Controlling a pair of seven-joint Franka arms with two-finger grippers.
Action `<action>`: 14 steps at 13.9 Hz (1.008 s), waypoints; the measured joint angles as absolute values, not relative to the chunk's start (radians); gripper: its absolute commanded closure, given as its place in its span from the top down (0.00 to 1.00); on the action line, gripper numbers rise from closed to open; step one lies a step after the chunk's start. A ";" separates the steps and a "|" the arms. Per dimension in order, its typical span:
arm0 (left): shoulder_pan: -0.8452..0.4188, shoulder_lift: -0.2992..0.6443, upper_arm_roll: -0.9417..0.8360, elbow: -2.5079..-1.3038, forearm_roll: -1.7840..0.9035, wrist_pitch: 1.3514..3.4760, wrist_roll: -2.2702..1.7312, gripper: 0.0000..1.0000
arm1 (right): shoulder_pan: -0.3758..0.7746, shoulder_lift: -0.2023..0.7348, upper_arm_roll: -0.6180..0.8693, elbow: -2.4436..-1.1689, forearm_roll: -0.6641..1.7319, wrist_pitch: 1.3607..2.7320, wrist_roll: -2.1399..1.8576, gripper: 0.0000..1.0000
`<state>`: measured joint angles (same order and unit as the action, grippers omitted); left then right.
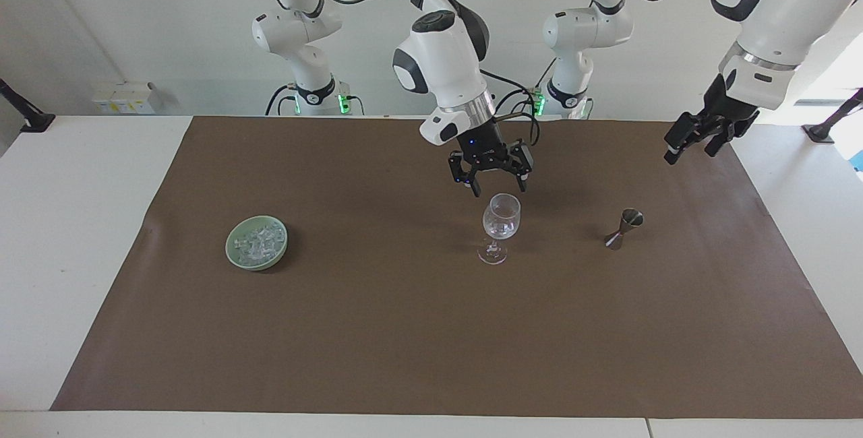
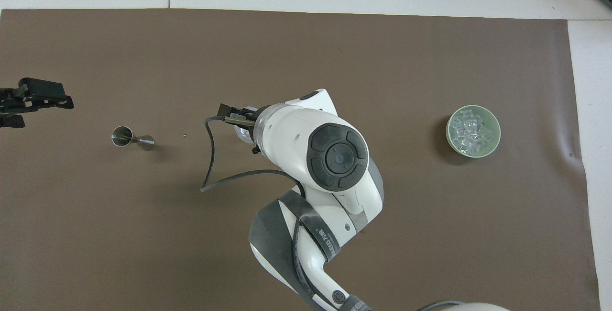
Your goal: Pour wine and add ice with both arms
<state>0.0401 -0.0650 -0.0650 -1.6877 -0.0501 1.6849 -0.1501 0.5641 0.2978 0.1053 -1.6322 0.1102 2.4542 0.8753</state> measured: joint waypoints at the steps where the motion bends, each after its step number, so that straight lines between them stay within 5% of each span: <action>1: 0.027 -0.065 -0.065 -1.668 -0.037 1.637 -0.124 1.00 | 0.556 0.281 0.105 -1.632 0.110 2.434 0.875 1.00; 5: 0.005 -0.069 -0.073 -1.595 -0.018 1.515 -0.080 1.00 | 0.519 0.192 0.104 -1.630 0.109 2.271 0.875 1.00; 14: 0.012 -0.092 -0.071 -1.673 -0.016 1.612 -0.062 1.00 | 0.312 0.010 0.098 -1.633 0.070 1.853 0.709 1.00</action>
